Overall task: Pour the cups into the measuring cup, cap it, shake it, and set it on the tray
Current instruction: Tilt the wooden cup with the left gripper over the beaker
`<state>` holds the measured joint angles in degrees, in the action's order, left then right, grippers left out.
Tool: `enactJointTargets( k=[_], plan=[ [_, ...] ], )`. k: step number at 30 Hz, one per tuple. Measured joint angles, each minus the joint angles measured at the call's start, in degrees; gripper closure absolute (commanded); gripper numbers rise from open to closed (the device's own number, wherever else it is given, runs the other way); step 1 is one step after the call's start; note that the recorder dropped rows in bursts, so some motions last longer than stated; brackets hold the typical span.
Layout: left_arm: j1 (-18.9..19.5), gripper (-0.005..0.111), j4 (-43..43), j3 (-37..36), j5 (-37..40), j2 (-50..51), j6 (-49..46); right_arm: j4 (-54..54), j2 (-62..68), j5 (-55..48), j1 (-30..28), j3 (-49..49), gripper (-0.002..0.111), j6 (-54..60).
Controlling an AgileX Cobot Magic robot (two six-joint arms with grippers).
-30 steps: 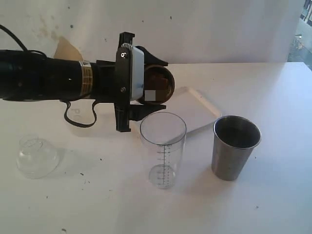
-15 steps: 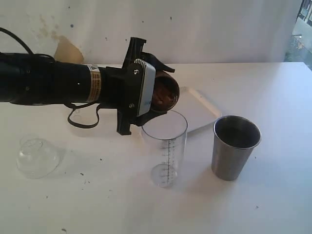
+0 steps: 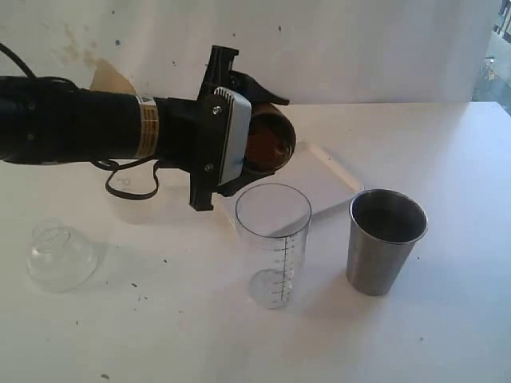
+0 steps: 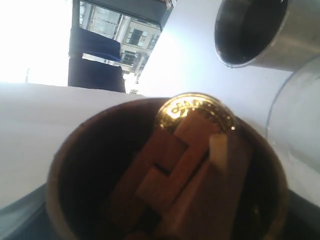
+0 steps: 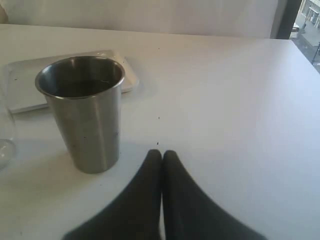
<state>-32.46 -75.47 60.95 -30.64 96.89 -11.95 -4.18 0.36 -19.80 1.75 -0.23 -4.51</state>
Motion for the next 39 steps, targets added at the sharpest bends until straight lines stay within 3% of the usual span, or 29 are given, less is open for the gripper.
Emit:
enactJointTargets(
  k=[13, 20, 39],
  plan=[
    [0.00, 0.107, 0.09, -0.90, -0.89, -1.23, 1.04, 0.00, 0.00, 0.00, 0.00, 0.00, 0.108, 0.00],
    [-3.15, 0.107, 0.09, -1.14, 6.60, -1.23, 0.31, 0.00, 0.00, 0.00, 0.00, 0.00, 0.108, 0.00],
    [-4.56, 0.107, 0.09, -1.14, 12.46, -1.23, -12.37, 0.00, 0.00, 0.00, 0.00, 0.00, 0.108, 0.00]
  ],
)
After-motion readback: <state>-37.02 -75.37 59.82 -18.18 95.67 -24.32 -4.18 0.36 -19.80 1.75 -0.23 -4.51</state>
